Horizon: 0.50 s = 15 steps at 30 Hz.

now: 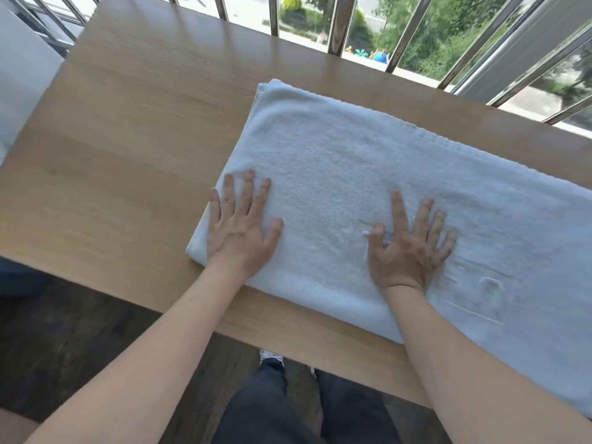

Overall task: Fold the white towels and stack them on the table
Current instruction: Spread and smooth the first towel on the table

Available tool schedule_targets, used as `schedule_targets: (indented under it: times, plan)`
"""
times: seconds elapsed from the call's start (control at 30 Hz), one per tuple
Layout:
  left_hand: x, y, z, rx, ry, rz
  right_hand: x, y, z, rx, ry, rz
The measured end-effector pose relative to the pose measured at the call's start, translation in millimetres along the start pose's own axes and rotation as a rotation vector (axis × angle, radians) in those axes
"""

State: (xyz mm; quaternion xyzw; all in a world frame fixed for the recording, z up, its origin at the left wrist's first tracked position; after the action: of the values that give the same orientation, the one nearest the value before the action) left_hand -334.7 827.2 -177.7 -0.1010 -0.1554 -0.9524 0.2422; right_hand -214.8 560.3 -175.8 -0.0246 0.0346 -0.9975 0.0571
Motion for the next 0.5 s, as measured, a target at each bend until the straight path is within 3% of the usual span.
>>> schedule_targets:
  times: [0.17,0.37,0.5]
  plan:
    - [32,70,-25,-0.003,-0.015,-0.296,0,0,0,0.002,0.011,-0.008]
    - [33,84,-35,-0.042,-0.003,-0.267,1,-2,3,-0.051,0.040,-0.002]
    - [36,121,-43,-0.036,-0.017,-0.329,0,2,2,-0.077,-0.038,0.005]
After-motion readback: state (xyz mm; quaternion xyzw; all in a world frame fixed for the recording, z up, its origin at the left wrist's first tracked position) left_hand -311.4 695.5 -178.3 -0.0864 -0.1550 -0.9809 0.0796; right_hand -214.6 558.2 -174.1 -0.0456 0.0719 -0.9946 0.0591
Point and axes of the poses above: each hand's wrist, its own x-axis away from the middle knuckle, its own z-axis out of the back of the hand, y = z × x, the point moved 7 cm from there along -x, towards the middle knuckle, and after that the axes turned 5 degrees about x, right-handed, at the moved point
